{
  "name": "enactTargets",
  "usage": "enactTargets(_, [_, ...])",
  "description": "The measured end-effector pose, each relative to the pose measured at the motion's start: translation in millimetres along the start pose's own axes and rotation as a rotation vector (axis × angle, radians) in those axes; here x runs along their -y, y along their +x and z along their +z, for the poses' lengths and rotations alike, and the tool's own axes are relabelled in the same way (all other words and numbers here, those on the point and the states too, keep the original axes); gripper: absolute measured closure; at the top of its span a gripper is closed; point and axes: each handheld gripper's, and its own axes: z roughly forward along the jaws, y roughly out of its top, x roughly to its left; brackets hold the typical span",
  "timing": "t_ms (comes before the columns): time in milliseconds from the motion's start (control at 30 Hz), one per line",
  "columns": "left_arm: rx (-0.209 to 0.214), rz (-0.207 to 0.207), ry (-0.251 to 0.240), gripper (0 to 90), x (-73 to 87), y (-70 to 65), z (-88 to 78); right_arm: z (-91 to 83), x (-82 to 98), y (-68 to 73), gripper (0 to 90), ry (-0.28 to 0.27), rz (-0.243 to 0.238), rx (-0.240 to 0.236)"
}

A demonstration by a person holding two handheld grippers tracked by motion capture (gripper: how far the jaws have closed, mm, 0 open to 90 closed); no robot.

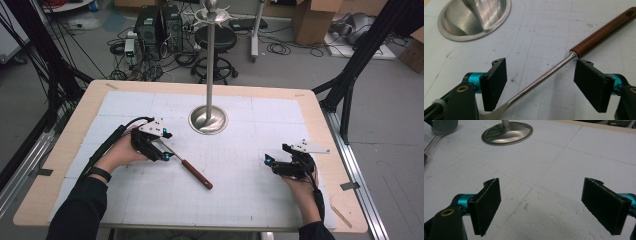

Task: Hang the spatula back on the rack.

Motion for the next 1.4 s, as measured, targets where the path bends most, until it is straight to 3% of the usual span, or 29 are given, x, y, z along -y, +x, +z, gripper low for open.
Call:
enactTargets(67, [0.002, 0.007, 0.022, 28.3, -0.4, -0.1, 3.5, 0.2, 0.0, 0.2, 15.0, 0.001, 0.0, 0.0])
enactTargets(133, [0.008, 0.032, 0.075, 29.1, -3.6, 1.3, 6.1, 0.2, 0.0, 0.1, 15.0, -0.001, 0.0, -0.001])
enactTargets(233, [0.036, 0.035, 0.08, 30.0, -8.9, 3.2, 8.7, 0.2, 0.1, 0.0, 15.1, 0.0, 0.001, -0.003])
enactTargets(300, [0.032, 0.051, 0.111, 32.2, -9.3, 4.7, 11.1, 0.0, 0.1, -0.1, 15.1, 0.0, 0.0, -0.003])
enactTargets(467, [0.046, 0.048, 0.153, 35.9, -3.5, 7.4, 17.1, -0.8, 0.5, -0.4, 15.1, 0.002, 0.006, -0.003])
enactTargets(633, [0.063, 0.061, 0.177, 46.7, -0.7, 5.4, 24.2, -1.1, 1.0, -0.7, 15.1, 0.003, 0.007, -0.003])
enactTargets(700, [0.076, 0.047, 0.18, 49.6, -0.1, 6.9, 24.4, -1.6, 1.3, -1.0, 15.1, 0.002, 0.009, -0.001])
enactTargets(733, [0.079, 0.032, 0.176, 49.8, 0.7, 6.8, 24.3, -1.6, 1.4, -1.2, 15.1, 0.001, 0.008, -0.001])
enactTargets(967, [0.082, 0.038, 0.178, 51.6, 0.5, 6.3, 24.1, -1.8, 1.6, -1.2, 15.1, 0.003, 0.006, -0.003])
enactTargets(1133, [0.109, 0.053, 0.187, 65.8, -1.1, 2.7, 23.4, -2.1, 1.6, -0.9, 15.1, 0.004, 0.009, -0.005])
enactTargets(1300, [0.106, 0.058, 0.2, 69.3, -2.8, 0.0, 23.3, -2.1, 1.7, -1.2, 15.2, 0.003, 0.009, -0.005])
enactTargets(1400, [0.117, 0.064, 0.211, 77.2, -4.5, -2.7, 23.5, -2.5, 1.5, -1.1, 15.1, 0.004, 0.014, -0.005])
